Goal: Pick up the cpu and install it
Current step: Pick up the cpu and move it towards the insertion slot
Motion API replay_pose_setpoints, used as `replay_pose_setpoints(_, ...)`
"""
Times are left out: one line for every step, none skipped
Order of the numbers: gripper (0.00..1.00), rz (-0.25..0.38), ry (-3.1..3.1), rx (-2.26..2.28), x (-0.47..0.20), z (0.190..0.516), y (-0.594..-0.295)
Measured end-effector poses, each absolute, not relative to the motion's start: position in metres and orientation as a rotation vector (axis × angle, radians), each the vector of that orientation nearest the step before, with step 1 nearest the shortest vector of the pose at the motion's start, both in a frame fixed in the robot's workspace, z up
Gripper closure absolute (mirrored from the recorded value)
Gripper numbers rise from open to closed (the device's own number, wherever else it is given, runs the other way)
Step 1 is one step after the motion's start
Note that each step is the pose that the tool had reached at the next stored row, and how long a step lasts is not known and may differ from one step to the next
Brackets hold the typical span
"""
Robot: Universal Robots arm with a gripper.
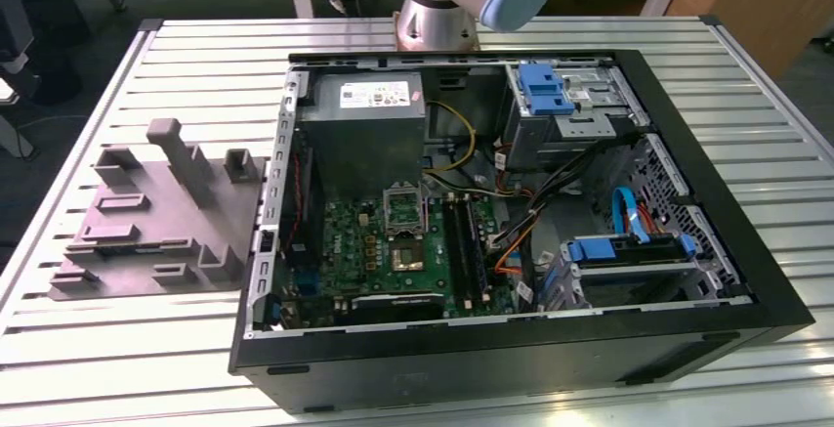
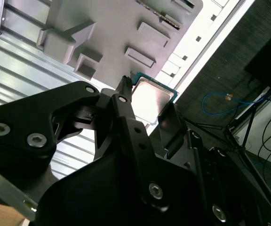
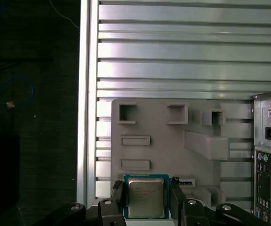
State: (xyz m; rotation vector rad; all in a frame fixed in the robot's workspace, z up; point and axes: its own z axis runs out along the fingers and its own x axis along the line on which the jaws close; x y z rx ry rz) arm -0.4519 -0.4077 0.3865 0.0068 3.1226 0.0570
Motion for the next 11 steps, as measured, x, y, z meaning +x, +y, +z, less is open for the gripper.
replay_pose_setpoints(0.53,0.057,3.123,0.007,-0.4514,0.3865,-0.4077)
replay_pose_setpoints(0.53,0.057,3.123,0.007,-0.4509,0.3866,-0.4077)
replay_pose_setpoints(0.53,0.057,3.123,0.007,-0.4505,0.3865,-0.4077)
replay_pose_setpoints(0.53,0.057,3.123,0.007,-0.4500,0.3865,-0.4077)
replay_pose_setpoints(0.53,0.057,3.123,0.007,-0.4496,0.3865,-0.4077)
replay_pose_setpoints(0.53,0.057,3.123,0.007,-0.4491,0.3865,-0.4077)
replay_pose_setpoints(0.53,0.057,3.123,0.007,-0.4487,0.3865,-0.4077)
replay_pose_setpoints(0.53,0.057,3.123,0.007,-0.4482,0.3865,-0.4077)
replay_pose_setpoints(0.53,0.057,3.123,0.007,-0.4477,0.3865,-0.4077)
replay_pose_setpoints(0.53,0.057,3.123,0.007,-0.4472,0.3865,-0.4077)
replay_pose_setpoints(0.53,0.057,3.123,0.007,-0.4468,0.3865,-0.4077)
